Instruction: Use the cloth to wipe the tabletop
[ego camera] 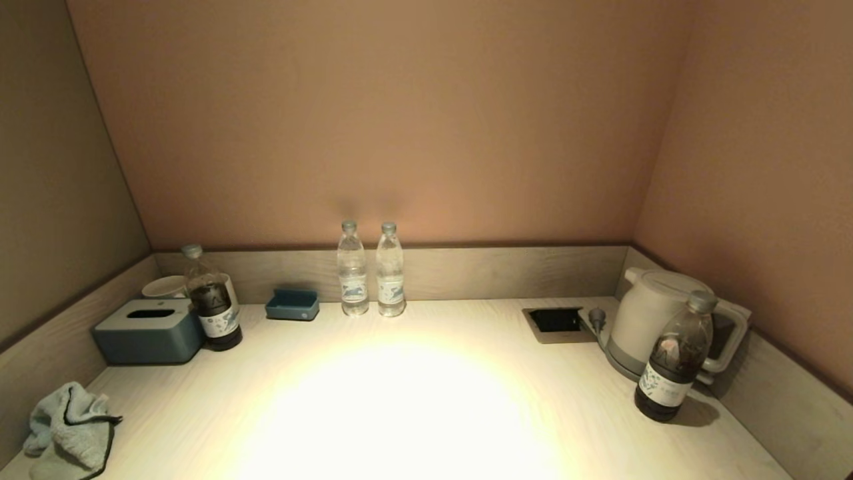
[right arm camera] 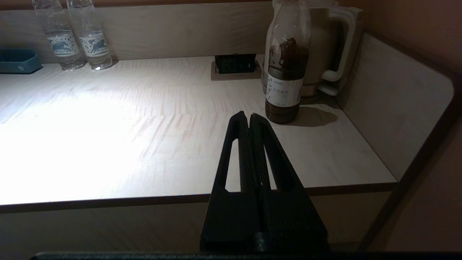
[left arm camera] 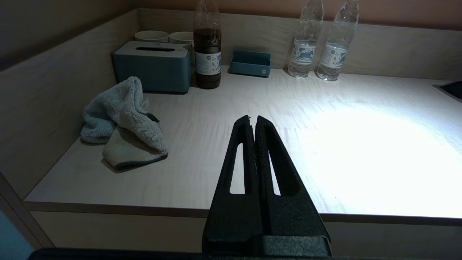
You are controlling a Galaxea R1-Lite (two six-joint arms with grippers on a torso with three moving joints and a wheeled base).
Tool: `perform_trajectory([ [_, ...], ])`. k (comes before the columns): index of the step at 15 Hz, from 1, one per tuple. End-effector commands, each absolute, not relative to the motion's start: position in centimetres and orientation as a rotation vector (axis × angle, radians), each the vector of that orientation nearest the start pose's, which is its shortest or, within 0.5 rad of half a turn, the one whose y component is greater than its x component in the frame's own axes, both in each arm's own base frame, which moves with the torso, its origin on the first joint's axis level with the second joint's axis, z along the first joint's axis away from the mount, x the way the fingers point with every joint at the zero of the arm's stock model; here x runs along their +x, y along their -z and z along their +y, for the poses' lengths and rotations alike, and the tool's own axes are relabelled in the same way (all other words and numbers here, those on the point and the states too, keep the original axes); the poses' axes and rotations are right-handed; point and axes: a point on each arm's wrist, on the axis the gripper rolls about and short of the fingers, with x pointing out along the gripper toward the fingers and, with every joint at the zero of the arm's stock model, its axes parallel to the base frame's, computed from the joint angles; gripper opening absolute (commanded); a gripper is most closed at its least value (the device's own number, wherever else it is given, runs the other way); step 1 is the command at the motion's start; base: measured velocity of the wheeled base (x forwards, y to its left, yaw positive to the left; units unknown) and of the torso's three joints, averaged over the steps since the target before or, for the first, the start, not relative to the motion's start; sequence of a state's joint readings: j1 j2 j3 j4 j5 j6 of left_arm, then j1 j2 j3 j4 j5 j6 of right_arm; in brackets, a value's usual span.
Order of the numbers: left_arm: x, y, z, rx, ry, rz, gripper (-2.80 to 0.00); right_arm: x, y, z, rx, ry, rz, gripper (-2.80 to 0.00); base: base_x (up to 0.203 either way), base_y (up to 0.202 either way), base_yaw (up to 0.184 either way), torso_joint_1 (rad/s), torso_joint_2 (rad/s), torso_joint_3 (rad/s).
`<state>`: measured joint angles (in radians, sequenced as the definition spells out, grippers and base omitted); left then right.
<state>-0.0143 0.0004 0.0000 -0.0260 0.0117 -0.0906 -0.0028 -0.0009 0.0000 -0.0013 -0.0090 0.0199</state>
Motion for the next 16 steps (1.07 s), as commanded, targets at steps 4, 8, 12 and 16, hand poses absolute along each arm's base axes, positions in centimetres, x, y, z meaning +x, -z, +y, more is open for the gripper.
perform_trajectory([
  [4, -2.28, -7.82, 0.06, -0.092, 0.003, -0.026, -2.80, -2.28, -7.56, -0.02, 0.020, 0.011, -0.002, -2.80, 0.000, 0.000, 0.000, 0.000, 0.00, 0.000],
  [8, -2.28, -7.82, 0.06, -0.094, 0.004, -0.026, -2.80, -2.28, -7.56, -0.01, 0.020, 0.012, -0.002, -2.80, 0.000, 0.000, 0.000, 0.000, 0.00, 0.000],
  [12, -2.28, -7.82, 0.06, -0.093, 0.004, -0.026, -2.80, -2.28, -7.56, -0.01, 0.020, 0.012, -0.002, -2.80, 0.000, 0.000, 0.000, 0.000, 0.00, 0.000],
  [16, -2.28, -7.82, 0.06, -0.094, 0.003, -0.026, -2.80, -2.28, -7.56, -0.01, 0.020, 0.012, -0.002, -2.80, 0.000, 0.000, 0.000, 0.000, 0.00, 0.000],
])
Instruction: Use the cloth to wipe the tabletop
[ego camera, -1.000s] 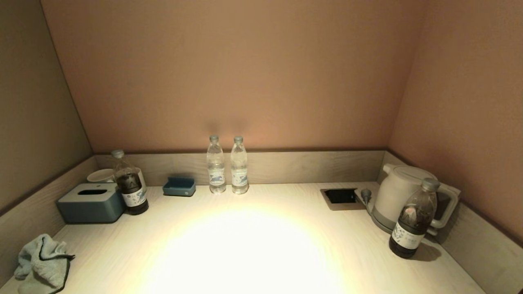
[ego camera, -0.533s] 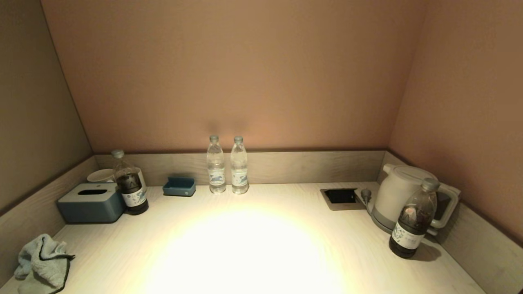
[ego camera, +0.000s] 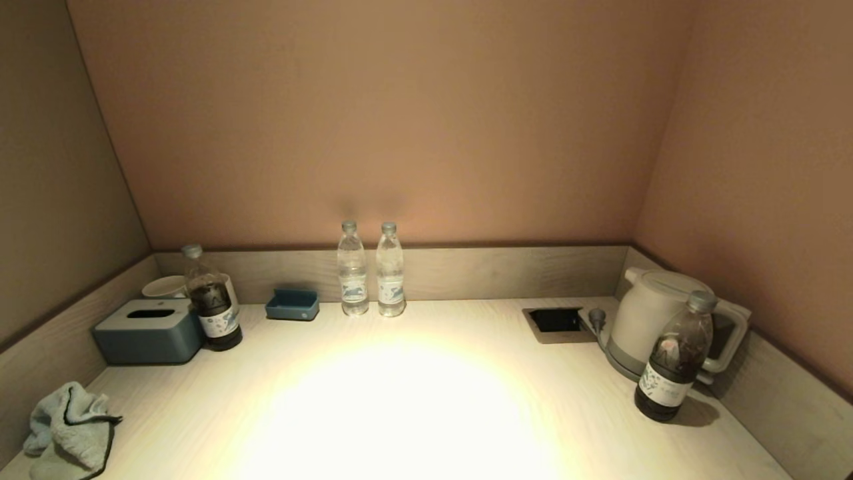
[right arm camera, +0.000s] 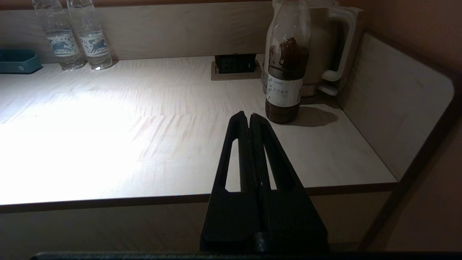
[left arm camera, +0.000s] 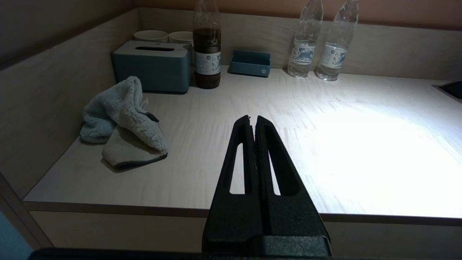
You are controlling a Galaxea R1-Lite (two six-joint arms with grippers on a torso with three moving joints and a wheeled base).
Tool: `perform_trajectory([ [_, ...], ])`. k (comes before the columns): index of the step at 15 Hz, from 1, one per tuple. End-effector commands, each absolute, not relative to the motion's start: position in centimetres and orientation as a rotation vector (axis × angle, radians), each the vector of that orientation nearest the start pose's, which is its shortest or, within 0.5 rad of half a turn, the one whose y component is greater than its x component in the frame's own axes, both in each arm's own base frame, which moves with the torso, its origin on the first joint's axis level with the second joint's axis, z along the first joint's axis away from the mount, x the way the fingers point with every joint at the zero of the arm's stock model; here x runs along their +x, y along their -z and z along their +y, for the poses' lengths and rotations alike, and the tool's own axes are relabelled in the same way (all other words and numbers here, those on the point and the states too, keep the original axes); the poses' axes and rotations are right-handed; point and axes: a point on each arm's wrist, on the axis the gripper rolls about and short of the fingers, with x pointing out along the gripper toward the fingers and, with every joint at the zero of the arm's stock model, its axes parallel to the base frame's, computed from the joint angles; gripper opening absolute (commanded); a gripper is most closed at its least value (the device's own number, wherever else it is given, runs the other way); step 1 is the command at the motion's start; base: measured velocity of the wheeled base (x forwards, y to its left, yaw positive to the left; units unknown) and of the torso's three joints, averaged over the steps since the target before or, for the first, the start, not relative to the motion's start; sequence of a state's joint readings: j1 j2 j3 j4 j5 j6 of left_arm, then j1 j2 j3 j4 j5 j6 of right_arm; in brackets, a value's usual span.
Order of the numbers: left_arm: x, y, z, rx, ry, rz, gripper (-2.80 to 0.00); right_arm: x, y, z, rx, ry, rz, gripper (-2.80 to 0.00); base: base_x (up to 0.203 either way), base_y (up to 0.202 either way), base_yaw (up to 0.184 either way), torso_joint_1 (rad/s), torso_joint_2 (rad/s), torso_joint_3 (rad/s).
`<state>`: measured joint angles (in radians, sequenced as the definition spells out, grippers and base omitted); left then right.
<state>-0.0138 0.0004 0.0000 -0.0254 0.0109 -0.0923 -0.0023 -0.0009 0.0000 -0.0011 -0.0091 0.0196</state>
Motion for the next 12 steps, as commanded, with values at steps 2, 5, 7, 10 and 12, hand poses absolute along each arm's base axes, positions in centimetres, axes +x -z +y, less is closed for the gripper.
perform_trajectory([
  [2, -2.28, -7.82, 0.06, -0.092, 0.004, -0.026, -2.80, -2.28, -7.56, -0.01, 0.020, 0.012, -0.002, -2.80, 0.000, 0.000, 0.000, 0.000, 0.00, 0.000],
  [5, -2.28, -7.82, 0.06, -0.094, 0.003, -0.026, -2.80, -2.28, -7.56, -0.02, 0.020, 0.011, -0.002, -2.80, 0.000, 0.000, 0.000, 0.000, 0.00, 0.000],
  [7, -2.28, -7.82, 0.06, -0.094, 0.004, -0.026, -2.80, -2.28, -7.56, -0.02, 0.020, 0.011, -0.002, -2.80, 0.000, 0.000, 0.000, 0.000, 0.00, 0.000],
  [10, -2.28, -7.82, 0.06, -0.092, 0.004, -0.026, -2.80, -2.28, -7.56, -0.02, 0.020, 0.011, -0.002, -2.80, 0.000, 0.000, 0.000, 0.000, 0.00, 0.000],
  [12, -2.28, -7.82, 0.06, -0.094, 0.003, -0.026, -2.80, -2.28, -7.56, -0.02, 0.020, 0.011, -0.002, -2.80, 0.000, 0.000, 0.000, 0.000, 0.00, 0.000],
])
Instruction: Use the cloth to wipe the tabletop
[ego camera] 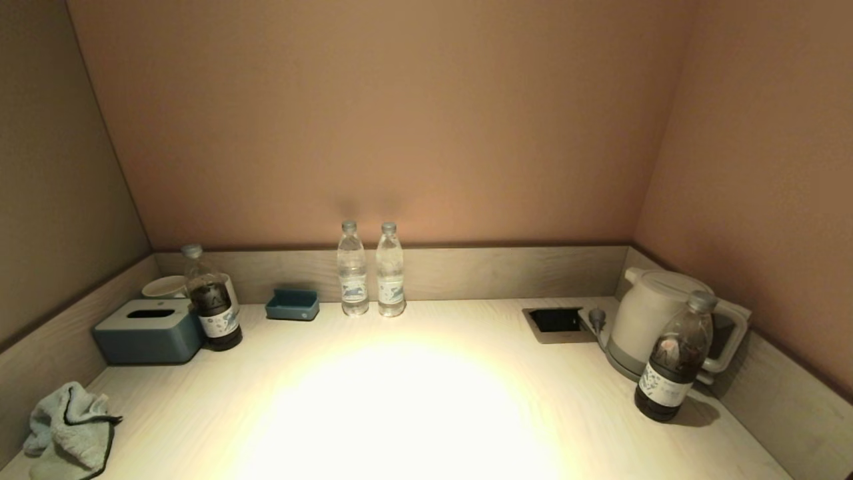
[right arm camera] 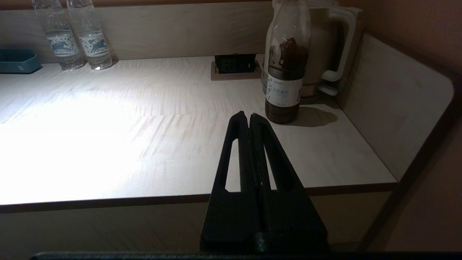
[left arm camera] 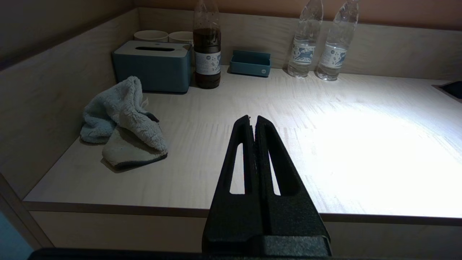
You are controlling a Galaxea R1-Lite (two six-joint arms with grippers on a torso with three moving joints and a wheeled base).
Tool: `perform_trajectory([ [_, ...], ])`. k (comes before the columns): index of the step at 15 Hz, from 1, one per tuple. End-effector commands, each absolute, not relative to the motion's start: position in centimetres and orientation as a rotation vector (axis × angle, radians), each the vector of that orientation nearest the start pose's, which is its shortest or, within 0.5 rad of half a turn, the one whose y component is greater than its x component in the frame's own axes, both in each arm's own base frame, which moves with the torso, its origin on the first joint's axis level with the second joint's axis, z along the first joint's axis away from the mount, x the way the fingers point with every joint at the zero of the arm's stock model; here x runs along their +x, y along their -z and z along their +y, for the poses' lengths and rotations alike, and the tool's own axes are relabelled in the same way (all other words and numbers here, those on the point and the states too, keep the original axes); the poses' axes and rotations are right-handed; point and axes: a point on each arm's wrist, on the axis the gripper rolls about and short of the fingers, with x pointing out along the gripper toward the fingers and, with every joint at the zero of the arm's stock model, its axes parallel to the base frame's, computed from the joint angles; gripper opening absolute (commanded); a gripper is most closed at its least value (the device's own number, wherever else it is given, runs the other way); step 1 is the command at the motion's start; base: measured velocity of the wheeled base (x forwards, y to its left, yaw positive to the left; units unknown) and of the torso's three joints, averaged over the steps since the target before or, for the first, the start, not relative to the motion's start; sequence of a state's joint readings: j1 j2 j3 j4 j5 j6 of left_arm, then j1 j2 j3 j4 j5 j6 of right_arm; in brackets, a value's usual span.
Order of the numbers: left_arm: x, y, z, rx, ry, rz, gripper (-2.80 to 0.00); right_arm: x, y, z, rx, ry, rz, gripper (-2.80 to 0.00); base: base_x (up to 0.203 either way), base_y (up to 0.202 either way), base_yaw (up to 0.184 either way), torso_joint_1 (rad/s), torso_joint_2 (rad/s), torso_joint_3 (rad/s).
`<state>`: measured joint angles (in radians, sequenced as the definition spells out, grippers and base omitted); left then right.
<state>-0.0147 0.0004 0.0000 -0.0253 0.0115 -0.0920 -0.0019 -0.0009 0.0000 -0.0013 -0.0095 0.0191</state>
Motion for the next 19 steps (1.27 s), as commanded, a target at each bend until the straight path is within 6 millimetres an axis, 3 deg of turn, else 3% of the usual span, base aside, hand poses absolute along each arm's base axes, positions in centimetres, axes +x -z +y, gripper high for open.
perform_trajectory([
  [1, -2.28, -7.82, 0.06, -0.094, 0.004, -0.026, -2.80, -2.28, -7.56, -0.01, 0.020, 0.012, -0.002, -2.80, 0.000, 0.000, 0.000, 0.000, 0.00, 0.000],
  [19, -2.28, -7.82, 0.06, -0.094, 0.003, -0.026, -2.80, -2.28, -7.56, -0.02, 0.026, 0.011, -0.002, -2.80, 0.000, 0.000, 0.000, 0.000, 0.00, 0.000],
])
